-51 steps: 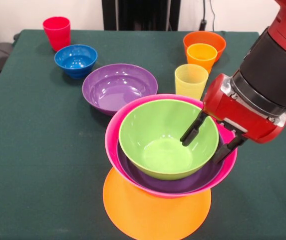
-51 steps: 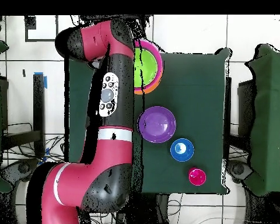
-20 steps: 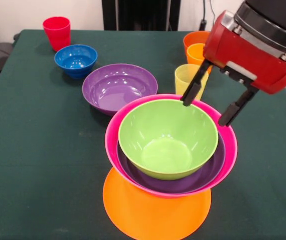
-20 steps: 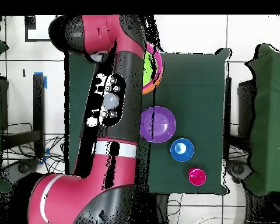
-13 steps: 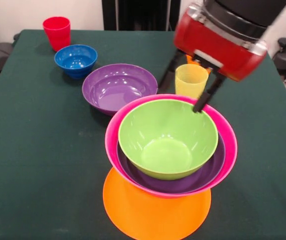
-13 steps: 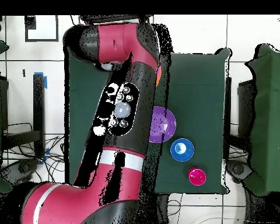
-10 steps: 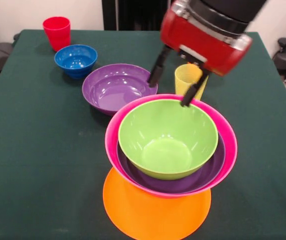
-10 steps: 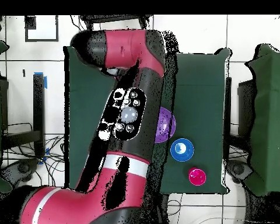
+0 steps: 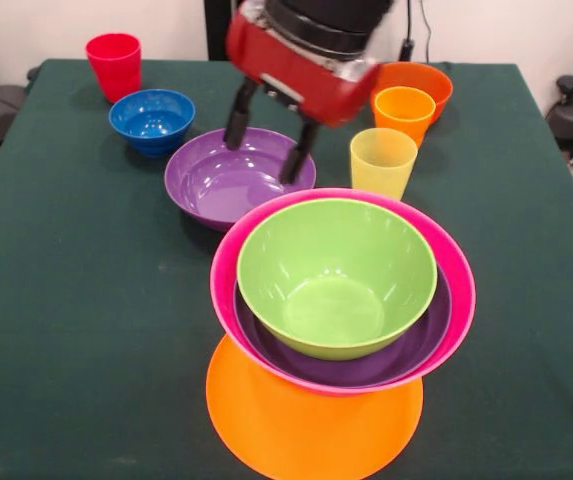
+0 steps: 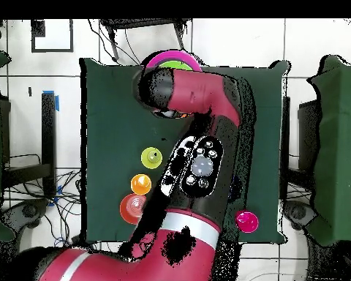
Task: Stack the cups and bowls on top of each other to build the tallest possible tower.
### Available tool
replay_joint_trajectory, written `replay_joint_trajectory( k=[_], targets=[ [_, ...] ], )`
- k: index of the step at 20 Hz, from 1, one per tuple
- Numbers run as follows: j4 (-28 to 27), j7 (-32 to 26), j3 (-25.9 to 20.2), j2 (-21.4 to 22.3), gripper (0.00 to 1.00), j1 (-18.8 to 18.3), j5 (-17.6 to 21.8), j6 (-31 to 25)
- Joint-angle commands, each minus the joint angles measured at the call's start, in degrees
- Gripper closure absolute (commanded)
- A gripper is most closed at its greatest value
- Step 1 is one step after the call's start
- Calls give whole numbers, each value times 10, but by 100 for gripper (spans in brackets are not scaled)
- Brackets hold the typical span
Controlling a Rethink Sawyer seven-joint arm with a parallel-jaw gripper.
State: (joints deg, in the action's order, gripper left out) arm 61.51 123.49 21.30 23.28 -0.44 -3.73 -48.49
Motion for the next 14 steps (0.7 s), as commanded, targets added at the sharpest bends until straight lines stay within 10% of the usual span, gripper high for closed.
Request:
replay_joint_trajectory(
  k=[1,10,14],
  targets=[
    [178,-67,-111,42,0,-43,11,76],
    [222,-115,-160,68,0,-93,47,84],
    [265,-249,-240,82,0,-184,88,116]
  ],
)
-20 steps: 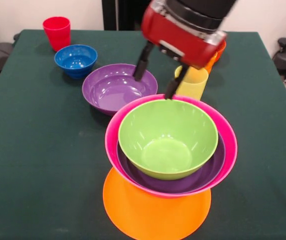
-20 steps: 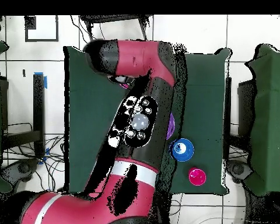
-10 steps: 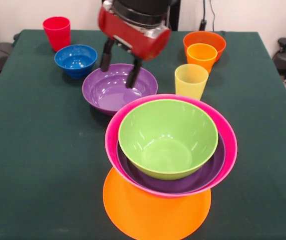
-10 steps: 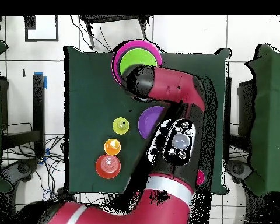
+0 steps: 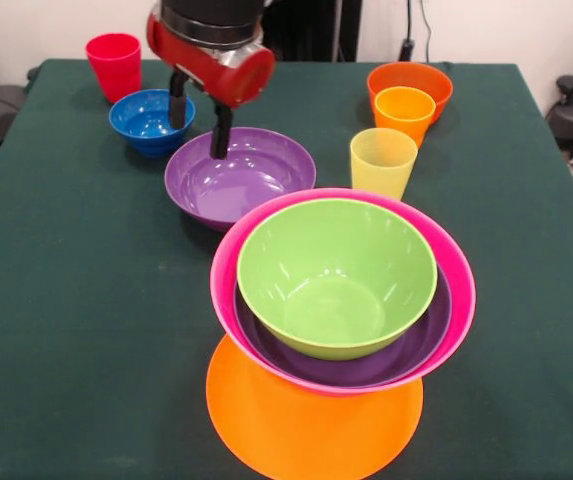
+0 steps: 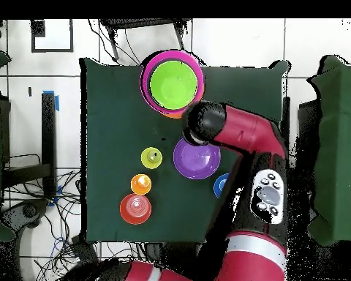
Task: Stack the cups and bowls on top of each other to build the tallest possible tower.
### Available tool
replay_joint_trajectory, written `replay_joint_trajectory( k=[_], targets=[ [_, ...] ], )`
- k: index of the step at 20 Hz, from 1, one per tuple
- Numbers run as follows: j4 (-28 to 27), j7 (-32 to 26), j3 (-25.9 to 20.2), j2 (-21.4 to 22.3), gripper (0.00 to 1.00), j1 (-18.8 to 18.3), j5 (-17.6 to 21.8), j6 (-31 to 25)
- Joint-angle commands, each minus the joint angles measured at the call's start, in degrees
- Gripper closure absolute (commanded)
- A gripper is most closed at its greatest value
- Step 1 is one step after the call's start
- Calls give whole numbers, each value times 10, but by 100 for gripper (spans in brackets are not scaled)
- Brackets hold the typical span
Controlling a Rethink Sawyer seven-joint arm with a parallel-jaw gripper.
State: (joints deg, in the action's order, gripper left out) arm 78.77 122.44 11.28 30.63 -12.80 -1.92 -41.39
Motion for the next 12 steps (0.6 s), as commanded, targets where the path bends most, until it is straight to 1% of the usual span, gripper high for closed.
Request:
replay_joint_trajectory(
  k=[1,3,7,12],
  targets=[
    [97,-254,-157,9,0,-75,80,47],
    [110,-286,-196,10,0,-113,103,69],
    [128,-311,-258,6,0,-163,145,103],
    [129,-320,-302,-6,0,-206,191,122]
  ],
)
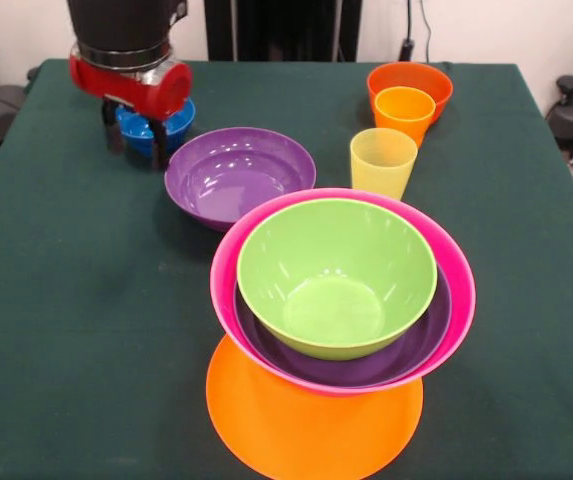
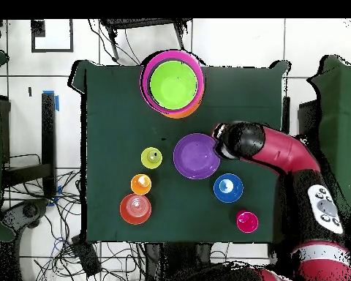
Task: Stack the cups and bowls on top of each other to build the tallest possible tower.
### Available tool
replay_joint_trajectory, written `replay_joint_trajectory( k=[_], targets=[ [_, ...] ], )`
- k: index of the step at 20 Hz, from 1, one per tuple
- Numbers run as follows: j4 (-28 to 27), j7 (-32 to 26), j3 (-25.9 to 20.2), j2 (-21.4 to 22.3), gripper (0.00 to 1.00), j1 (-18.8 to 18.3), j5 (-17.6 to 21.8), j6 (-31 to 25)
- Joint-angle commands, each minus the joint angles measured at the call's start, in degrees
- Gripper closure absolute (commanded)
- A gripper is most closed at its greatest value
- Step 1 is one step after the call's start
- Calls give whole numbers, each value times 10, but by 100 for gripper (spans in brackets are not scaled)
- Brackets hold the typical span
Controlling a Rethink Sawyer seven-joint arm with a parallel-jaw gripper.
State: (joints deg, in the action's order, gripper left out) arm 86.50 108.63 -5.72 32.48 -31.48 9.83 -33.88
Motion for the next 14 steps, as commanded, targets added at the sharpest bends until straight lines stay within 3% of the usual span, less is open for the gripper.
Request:
replay_joint_trajectory(
  k=[1,6,14],
  targets=[
    [53,-180,-138,-26,0,-25,80,50],
    [61,-168,-171,-36,0,-49,101,64],
    [53,-180,-228,-52,0,-84,132,39]
  ],
)
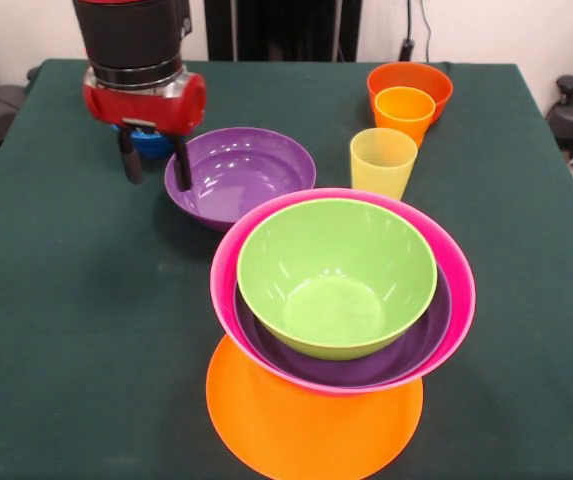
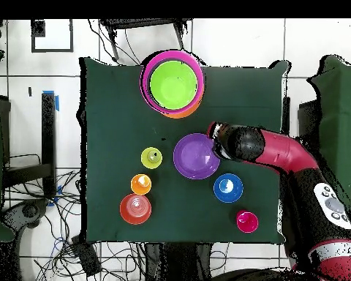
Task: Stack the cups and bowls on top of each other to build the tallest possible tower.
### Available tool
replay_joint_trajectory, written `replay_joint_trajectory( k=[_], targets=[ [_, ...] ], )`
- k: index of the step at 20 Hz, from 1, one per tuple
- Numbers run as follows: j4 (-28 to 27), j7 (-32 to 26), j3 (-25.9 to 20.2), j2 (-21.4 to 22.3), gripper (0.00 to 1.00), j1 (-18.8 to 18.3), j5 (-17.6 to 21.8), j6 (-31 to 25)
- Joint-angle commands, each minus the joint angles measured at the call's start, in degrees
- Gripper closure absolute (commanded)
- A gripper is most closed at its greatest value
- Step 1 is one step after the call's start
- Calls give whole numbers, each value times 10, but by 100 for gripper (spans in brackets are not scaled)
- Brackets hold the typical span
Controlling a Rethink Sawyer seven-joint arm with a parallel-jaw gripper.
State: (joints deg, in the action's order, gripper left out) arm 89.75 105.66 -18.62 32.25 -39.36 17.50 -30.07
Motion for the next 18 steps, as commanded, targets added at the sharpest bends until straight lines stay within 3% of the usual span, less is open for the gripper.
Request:
replay_joint_trajectory(
  k=[1,18],
  targets=[
    [18,-151,-105,-54,0,-8,59,-1],
    [4,-144,-145,-83,0,-41,127,-24]
  ],
)
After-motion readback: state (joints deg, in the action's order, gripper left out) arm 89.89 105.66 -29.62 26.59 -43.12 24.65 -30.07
